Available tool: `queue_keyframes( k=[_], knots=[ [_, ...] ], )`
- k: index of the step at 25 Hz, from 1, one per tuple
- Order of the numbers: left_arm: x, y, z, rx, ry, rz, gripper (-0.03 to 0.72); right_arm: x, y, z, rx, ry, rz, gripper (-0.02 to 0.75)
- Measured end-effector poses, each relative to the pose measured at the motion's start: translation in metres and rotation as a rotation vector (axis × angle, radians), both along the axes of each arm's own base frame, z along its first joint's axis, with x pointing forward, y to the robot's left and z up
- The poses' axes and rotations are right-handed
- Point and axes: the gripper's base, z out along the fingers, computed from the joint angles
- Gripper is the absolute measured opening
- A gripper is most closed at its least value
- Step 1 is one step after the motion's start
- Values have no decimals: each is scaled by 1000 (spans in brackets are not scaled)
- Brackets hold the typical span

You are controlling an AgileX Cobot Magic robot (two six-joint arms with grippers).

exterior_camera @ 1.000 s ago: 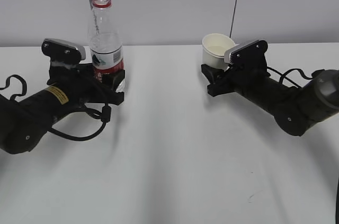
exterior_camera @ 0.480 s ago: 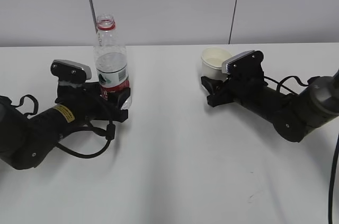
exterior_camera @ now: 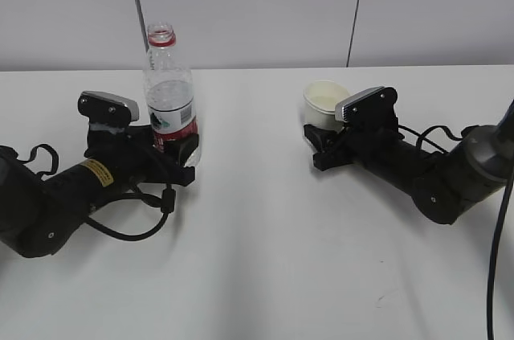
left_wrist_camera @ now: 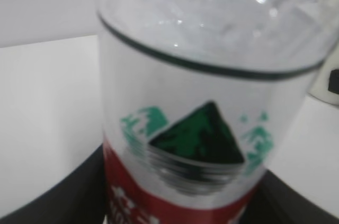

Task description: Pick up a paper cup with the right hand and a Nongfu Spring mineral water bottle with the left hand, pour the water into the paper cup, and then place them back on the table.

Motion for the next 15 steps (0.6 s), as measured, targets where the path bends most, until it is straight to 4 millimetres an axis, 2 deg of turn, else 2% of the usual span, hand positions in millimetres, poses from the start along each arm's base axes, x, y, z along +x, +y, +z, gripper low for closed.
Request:
queue_keyframes(
  k=[3, 7, 11, 15],
  knots=[
    [-1, -1, 0, 3, -2, -14, 414, 0, 0, 0, 0, 0, 0, 556],
    [-2, -2, 0, 8, -4, -35, 478, -1, -1, -1, 10, 4, -15, 656],
    [-2, -3, 1, -1, -18, -37, 508, -9, -4, 4, 22, 23, -34, 666],
    [-10, 0, 1, 5, 2, -39, 512, -21, -6, 9, 23, 40, -43, 664]
  ],
)
